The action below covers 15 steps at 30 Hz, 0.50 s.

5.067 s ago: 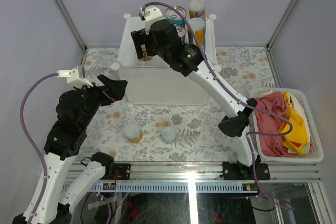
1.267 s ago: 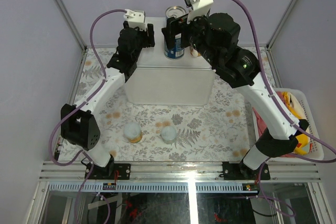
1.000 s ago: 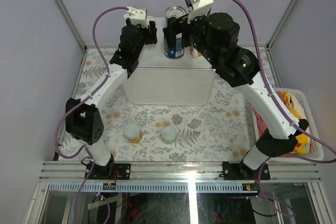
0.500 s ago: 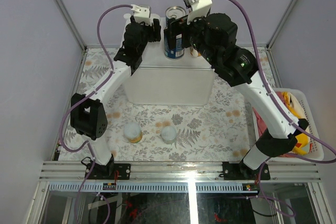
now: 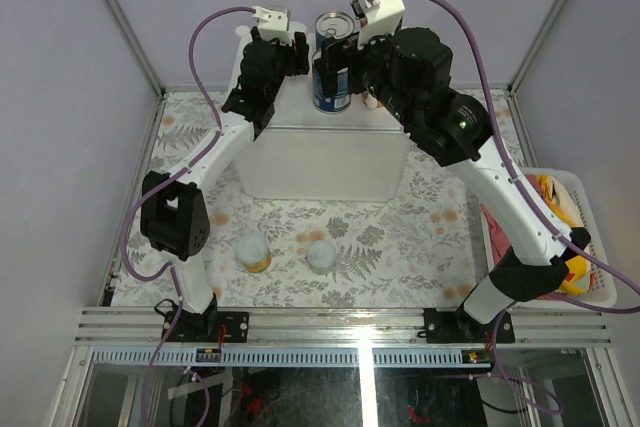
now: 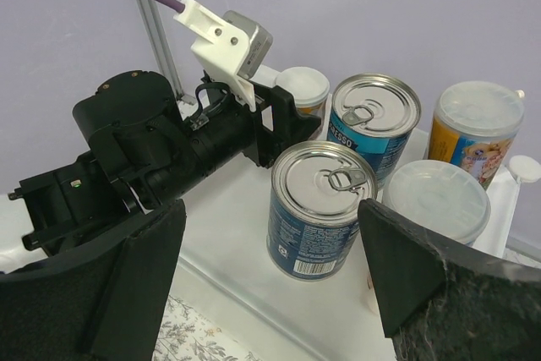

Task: Place and organize the canned foods onto the counter
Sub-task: Place the canned food on the counter.

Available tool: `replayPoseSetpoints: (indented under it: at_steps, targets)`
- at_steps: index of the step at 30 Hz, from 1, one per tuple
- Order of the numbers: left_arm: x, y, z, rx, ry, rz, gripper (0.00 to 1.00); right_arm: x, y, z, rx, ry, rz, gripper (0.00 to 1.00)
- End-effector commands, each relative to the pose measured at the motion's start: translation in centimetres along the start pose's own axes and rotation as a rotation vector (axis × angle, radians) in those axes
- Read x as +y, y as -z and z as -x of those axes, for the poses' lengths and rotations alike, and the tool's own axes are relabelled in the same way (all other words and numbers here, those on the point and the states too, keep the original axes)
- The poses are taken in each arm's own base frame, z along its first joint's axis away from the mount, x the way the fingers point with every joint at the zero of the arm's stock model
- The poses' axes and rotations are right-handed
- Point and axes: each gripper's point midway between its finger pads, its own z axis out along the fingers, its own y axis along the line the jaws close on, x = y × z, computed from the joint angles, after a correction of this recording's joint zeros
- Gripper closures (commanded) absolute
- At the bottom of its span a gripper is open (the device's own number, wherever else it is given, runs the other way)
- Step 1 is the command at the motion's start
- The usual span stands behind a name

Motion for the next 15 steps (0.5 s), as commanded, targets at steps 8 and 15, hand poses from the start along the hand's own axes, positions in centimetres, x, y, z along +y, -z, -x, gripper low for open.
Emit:
replayPoseSetpoints:
  at_steps: [8,15]
  targets:
    - [1.9,0.3,4.1,-0.129,0.027,0.085,0.14,-0.6,1.6,3.4,-0.103,-0.031,0.006,0.10]
    - [2.1,0.8,4.4,-0.132,0.029,0.097,0.09,-0.6,1.6,3.5,-0.103,-0.034,0.010,0.10]
